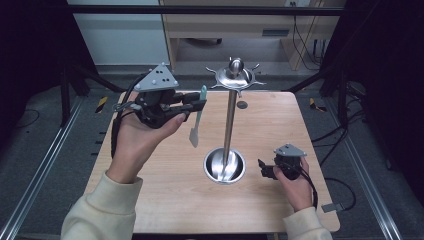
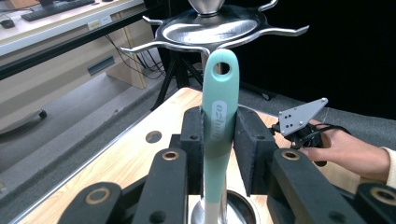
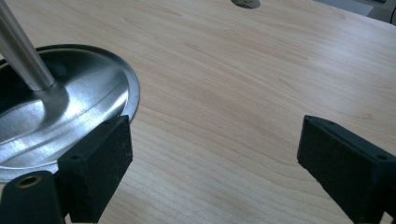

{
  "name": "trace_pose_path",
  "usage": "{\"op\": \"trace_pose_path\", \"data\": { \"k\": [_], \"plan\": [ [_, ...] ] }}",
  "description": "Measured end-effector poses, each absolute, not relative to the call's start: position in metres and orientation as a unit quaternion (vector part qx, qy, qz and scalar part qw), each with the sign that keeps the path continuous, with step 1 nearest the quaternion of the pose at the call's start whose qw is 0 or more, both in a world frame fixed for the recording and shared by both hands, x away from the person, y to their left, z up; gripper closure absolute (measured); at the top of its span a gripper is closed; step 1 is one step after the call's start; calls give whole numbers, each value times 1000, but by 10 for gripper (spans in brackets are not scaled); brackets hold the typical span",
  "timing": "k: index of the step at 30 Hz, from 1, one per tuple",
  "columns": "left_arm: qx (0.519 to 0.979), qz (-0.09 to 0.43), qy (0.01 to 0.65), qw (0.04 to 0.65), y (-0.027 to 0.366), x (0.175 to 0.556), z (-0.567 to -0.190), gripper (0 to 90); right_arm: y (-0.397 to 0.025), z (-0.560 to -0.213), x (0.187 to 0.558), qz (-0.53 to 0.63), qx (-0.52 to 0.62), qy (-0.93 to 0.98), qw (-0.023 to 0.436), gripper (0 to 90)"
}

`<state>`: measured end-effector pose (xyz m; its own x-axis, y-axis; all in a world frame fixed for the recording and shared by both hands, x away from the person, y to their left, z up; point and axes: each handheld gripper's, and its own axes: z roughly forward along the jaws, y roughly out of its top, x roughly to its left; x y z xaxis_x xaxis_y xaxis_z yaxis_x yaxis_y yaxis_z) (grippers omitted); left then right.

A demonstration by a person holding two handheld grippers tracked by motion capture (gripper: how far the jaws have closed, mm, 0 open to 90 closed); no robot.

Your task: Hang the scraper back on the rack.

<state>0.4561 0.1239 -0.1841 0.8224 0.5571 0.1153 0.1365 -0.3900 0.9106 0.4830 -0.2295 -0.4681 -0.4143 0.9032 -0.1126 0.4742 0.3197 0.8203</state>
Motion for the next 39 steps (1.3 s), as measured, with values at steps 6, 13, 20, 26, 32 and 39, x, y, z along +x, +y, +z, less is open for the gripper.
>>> {"op": "trace_pose_path", "data": {
  "k": [6, 13, 20, 26, 32, 39],
  "plan": [
    [807, 199, 221, 510, 122, 461, -187, 738, -230, -468, 483, 366, 455, 757, 293, 106],
    [805, 196, 225, 512, 121, 465, -188, 738, -230, -468, 483, 367, 456, 756, 293, 106],
    [805, 194, 224, 513, 120, 465, -186, 738, -229, -468, 483, 367, 456, 757, 292, 106],
    [811, 207, 219, 502, 115, 464, -186, 738, -230, -468, 483, 367, 455, 757, 293, 106],
    [812, 204, 222, 500, 114, 467, -187, 738, -230, -468, 483, 367, 454, 757, 293, 106],
    [812, 200, 221, 502, 110, 470, -189, 738, -230, -468, 483, 367, 455, 757, 292, 106]
  ]
}}
